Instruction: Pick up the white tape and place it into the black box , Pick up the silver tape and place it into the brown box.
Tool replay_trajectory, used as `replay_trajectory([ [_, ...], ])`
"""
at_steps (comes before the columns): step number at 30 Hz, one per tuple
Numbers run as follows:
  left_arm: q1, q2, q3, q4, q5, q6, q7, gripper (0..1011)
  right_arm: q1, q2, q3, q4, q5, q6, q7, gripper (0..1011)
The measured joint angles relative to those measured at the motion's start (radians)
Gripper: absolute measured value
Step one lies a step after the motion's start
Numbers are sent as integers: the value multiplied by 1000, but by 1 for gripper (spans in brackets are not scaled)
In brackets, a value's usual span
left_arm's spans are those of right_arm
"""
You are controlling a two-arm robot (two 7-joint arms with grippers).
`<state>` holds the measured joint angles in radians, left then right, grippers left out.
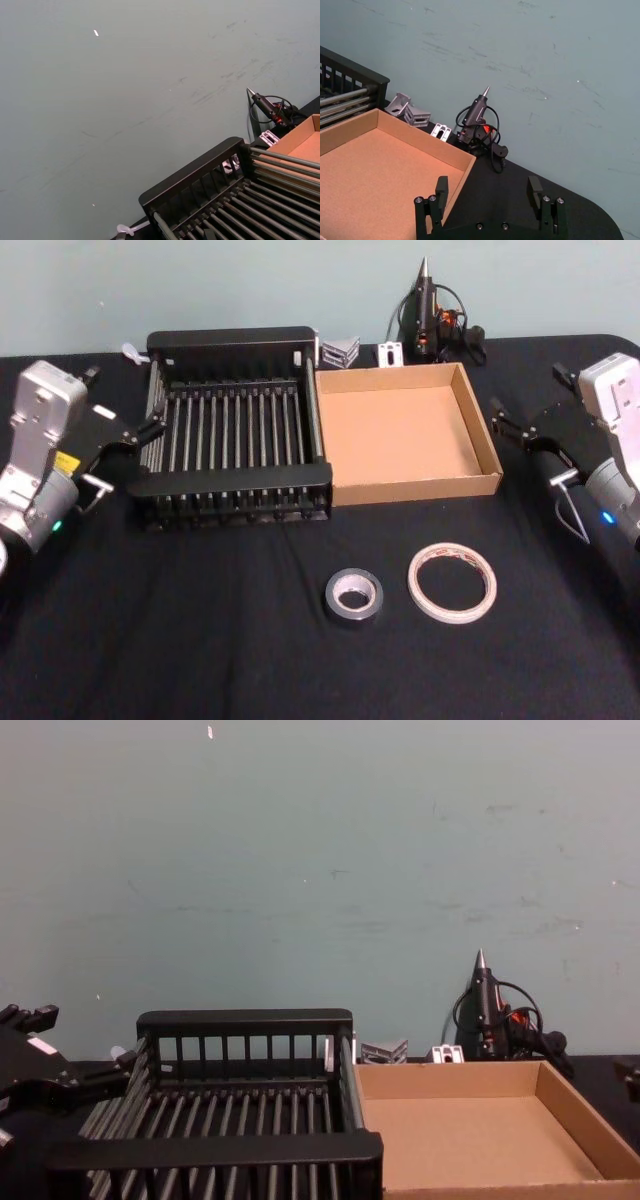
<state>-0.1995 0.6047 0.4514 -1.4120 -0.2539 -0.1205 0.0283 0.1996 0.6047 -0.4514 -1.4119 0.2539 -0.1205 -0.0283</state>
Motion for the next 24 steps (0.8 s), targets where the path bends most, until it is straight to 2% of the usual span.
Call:
replay_trajectory([
  [24,0,0,0,0,0,0,0,1001,0,0,0,0,0,0,0,1002],
])
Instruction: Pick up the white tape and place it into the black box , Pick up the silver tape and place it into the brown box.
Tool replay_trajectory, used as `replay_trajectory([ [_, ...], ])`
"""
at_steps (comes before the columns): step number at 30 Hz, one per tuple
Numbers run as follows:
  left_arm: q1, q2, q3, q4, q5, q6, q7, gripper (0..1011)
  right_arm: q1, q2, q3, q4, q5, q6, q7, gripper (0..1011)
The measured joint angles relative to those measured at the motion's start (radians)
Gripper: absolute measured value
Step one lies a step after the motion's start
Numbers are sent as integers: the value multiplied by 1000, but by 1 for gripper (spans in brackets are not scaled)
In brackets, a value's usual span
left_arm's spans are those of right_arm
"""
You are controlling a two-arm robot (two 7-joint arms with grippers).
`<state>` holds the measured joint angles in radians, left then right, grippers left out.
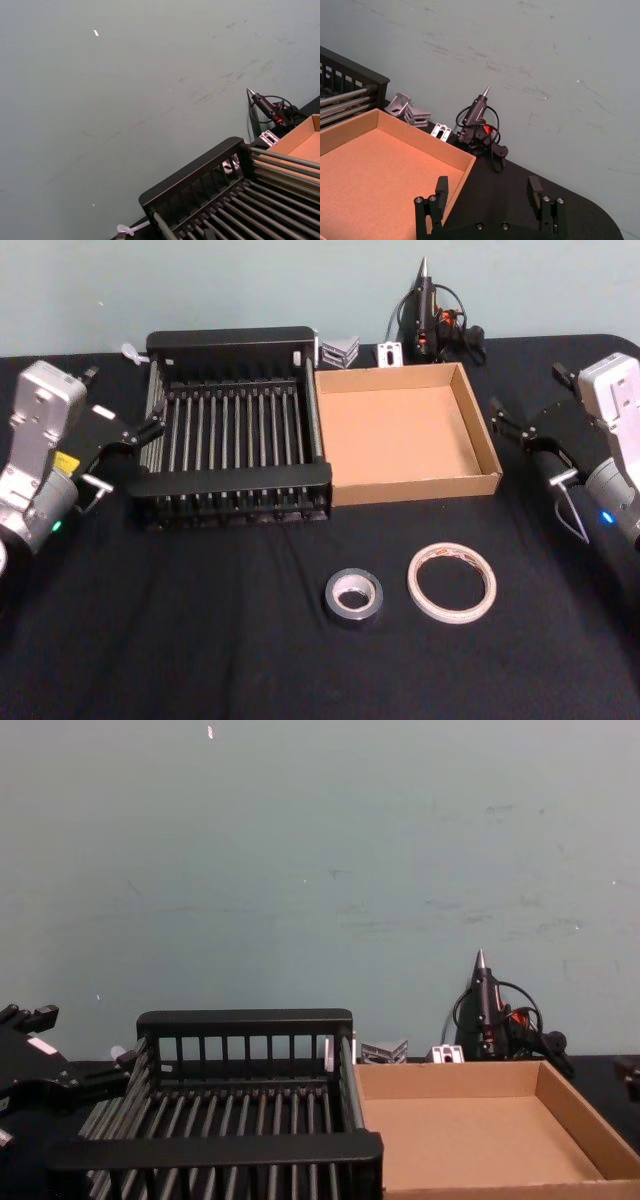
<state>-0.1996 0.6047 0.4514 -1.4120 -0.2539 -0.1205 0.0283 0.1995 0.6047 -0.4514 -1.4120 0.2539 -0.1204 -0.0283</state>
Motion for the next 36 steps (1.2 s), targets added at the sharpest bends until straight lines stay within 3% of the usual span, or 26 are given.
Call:
replay_trajectory([
  [28,0,0,0,0,0,0,0,1001,0,0,0,0,0,0,0,1002],
  [36,0,0,0,0,0,0,0,1001,-14,-8,26,-13,2,1,22,1002],
])
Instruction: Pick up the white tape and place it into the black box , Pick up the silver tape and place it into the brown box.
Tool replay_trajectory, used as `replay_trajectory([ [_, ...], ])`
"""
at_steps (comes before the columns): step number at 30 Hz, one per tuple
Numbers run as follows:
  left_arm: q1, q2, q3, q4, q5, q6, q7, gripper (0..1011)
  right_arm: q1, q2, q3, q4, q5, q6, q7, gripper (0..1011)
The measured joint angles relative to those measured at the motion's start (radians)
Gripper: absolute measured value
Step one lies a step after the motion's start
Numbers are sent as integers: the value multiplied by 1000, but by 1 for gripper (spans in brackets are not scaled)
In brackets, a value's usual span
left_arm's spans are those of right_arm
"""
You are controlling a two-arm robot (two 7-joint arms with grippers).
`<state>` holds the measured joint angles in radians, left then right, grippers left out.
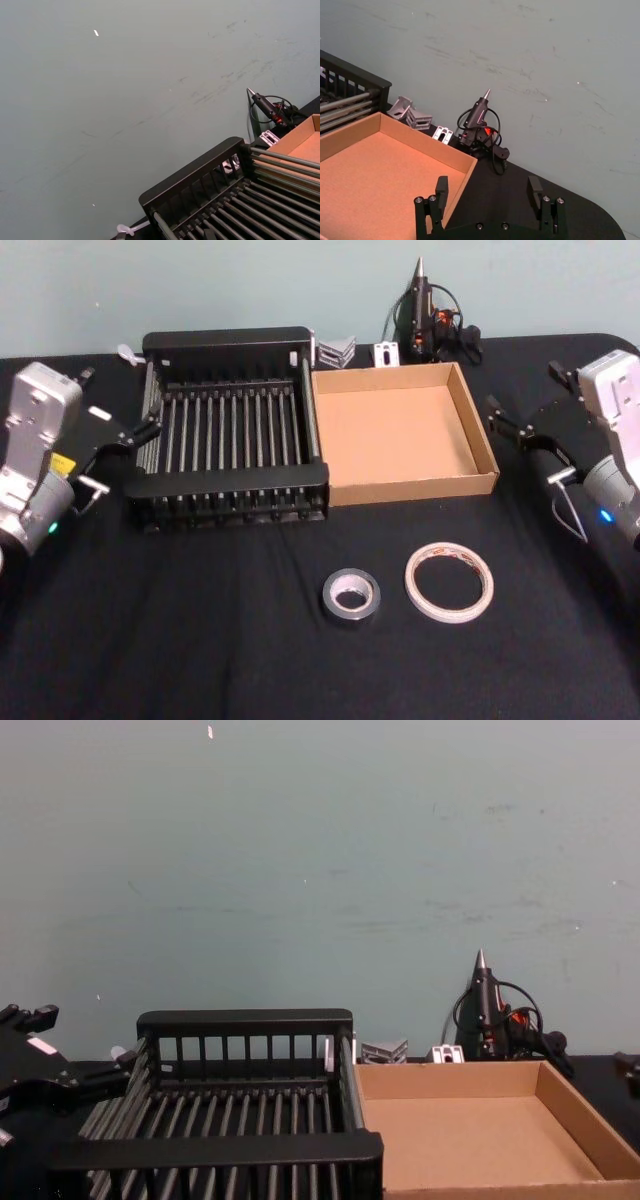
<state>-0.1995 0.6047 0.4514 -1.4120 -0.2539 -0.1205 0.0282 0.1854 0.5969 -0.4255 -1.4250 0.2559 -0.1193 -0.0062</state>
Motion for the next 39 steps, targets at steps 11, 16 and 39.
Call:
replay_trajectory([
  [11,0,0,0,0,0,0,0,1001,-81,27,61,-107,42,36,34,1002],
  [16,0,0,0,0,0,0,0,1001,-144,47,99,-183,76,62,51,1002],
  [39,0,0,0,0,0,0,0,1001,-434,119,215,-450,173,193,132,1002],
])
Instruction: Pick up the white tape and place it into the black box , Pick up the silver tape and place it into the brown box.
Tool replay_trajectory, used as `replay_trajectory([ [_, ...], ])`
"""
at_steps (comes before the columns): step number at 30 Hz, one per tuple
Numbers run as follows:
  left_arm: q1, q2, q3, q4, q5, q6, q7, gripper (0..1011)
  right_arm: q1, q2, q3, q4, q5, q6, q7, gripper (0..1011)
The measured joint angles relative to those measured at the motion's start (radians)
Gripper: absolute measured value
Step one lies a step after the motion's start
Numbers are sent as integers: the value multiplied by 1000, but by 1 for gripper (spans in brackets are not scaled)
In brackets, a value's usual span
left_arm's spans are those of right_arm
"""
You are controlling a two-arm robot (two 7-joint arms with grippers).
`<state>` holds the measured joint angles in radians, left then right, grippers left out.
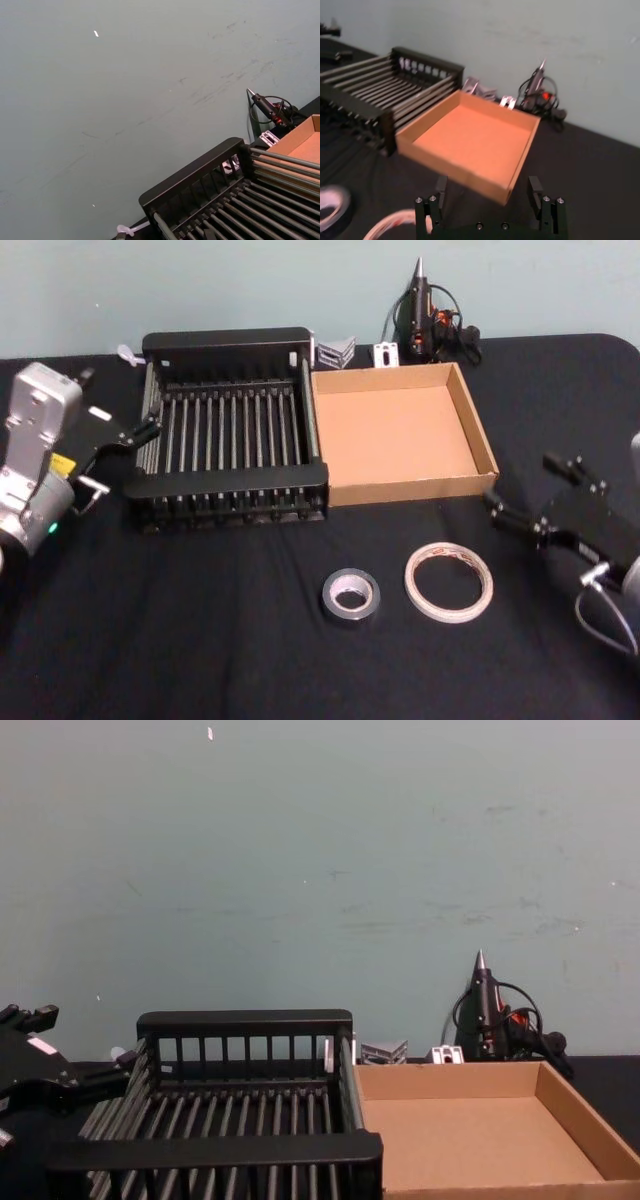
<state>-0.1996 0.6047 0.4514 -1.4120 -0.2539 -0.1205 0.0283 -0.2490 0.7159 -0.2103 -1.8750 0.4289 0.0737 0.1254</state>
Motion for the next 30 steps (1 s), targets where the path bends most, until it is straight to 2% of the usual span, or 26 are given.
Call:
replay_trajectory([
  [9,0,0,0,0,0,0,0,1001,-58,13,-1,-33,1,85,32,1002],
  [18,0,0,0,0,0,0,0,1001,-45,0,-8,-30,12,192,64,1002],
  [30,0,0,0,0,0,0,0,1001,-18,-31,-25,9,-26,218,93,1002],
])
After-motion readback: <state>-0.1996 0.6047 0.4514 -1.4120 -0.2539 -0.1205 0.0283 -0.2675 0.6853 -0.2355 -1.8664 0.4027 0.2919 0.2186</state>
